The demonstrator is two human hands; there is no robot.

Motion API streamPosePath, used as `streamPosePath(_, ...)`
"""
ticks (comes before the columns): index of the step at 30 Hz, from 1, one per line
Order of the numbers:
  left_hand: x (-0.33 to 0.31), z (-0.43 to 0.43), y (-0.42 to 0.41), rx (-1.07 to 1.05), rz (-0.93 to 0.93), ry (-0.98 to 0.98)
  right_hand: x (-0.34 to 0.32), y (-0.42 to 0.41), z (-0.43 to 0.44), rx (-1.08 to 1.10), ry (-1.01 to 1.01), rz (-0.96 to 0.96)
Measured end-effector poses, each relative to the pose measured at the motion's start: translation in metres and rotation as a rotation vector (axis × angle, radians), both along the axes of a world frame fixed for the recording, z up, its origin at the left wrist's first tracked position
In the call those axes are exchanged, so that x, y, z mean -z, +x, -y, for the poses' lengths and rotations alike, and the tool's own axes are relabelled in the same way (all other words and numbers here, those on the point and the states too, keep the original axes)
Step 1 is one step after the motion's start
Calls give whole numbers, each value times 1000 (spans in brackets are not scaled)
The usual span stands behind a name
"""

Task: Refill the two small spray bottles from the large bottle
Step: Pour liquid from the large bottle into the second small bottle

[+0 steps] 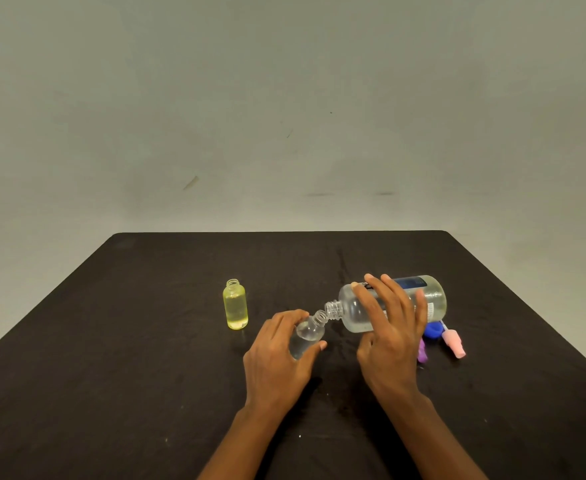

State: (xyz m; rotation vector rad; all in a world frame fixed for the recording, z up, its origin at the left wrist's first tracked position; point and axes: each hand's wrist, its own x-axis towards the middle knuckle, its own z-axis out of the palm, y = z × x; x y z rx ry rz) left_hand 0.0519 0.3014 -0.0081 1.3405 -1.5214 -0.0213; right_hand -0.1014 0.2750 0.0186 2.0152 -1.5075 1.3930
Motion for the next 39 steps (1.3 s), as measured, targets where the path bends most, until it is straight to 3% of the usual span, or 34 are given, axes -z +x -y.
streamPosePath(39,2,1,1,3,10,10,-1,0,-1,-6,14,7)
